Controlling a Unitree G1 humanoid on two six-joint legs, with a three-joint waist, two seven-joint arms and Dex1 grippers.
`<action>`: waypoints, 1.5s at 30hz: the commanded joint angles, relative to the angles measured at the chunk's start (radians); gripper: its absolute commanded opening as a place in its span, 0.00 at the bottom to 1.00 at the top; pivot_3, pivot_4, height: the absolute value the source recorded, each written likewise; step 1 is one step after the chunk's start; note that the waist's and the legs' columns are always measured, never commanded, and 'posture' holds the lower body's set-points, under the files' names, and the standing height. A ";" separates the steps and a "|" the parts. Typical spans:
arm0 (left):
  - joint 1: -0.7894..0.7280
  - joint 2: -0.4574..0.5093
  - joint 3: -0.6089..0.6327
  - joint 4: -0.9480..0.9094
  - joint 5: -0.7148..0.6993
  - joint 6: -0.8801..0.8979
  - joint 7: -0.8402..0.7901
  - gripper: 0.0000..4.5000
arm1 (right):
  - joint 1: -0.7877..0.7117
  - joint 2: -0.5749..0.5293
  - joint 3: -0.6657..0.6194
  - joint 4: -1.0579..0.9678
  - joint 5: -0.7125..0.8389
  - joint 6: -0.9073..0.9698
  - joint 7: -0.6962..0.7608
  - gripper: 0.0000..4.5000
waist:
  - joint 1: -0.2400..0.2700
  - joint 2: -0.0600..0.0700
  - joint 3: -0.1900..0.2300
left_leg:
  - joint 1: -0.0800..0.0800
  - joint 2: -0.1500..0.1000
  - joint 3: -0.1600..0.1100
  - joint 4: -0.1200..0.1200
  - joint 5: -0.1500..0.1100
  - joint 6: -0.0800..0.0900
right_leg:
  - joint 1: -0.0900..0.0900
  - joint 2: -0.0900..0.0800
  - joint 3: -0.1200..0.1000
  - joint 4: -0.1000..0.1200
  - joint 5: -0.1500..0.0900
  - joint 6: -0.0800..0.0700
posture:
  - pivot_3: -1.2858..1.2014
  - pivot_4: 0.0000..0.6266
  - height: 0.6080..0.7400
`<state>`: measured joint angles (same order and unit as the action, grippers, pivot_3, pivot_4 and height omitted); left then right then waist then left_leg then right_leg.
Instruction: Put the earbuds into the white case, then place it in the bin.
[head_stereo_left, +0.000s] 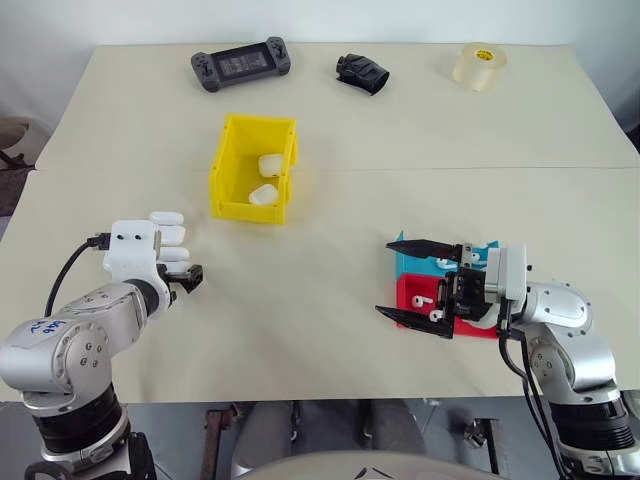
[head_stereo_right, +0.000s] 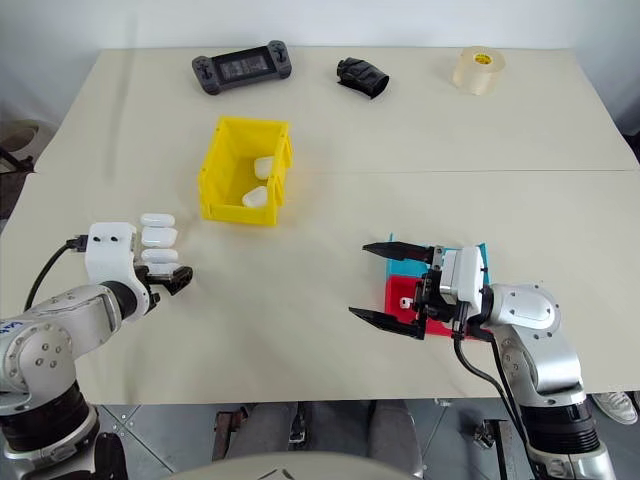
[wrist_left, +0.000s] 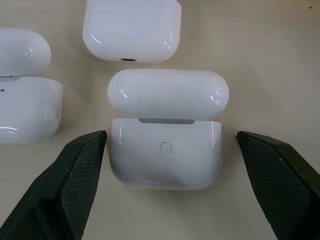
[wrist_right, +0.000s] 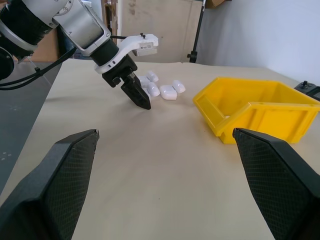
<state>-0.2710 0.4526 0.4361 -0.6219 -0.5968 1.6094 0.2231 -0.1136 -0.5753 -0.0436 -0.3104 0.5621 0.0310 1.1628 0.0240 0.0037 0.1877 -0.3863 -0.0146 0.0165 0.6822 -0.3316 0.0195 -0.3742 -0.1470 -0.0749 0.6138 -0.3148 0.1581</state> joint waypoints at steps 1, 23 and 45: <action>0.003 0.017 0.002 0.011 -0.023 0.005 0.027 0.80 | 0.003 0.002 -0.006 -0.032 0.015 -0.007 -0.008 1.00 | -0.001 0.000 0.000 | 0.000 0.000 0.000 0.000 0.000 0.000 | 0.000 0.000 0.000 0.000 0.000 0.000 | 0.52 0.24 1.00; 0.270 0.247 0.028 -0.025 -0.090 -0.793 -0.859 0.62 | -0.025 -0.040 -0.055 0.022 0.021 -0.007 0.011 1.00 | -0.001 0.001 0.000 | -0.001 0.000 0.002 -0.002 0.000 -0.001 | 0.000 -0.001 0.000 -0.006 -0.001 -0.001 | 0.52 0.24 1.00; -0.013 -0.151 -0.483 0.484 -0.032 -1.511 -1.545 0.62 | 0.582 -0.198 -0.657 -0.199 0.060 0.049 0.016 1.00 | 0.003 0.001 0.000 | 0.000 -0.004 0.007 0.000 0.000 0.005 | 0.003 -0.001 -0.002 -0.005 0.000 0.001 | 0.52 0.24 1.00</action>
<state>-0.2740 0.3179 -0.0209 -0.1520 -0.6503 0.1648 -1.2848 0.4403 -0.7753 -0.6304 -0.4801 0.6061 0.0807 1.1656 0.0270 0.0047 0.1877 -0.3859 -0.0184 0.0235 0.6820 -0.3313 0.0246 -0.3713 -0.1481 -0.0766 0.6079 -0.3143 0.1589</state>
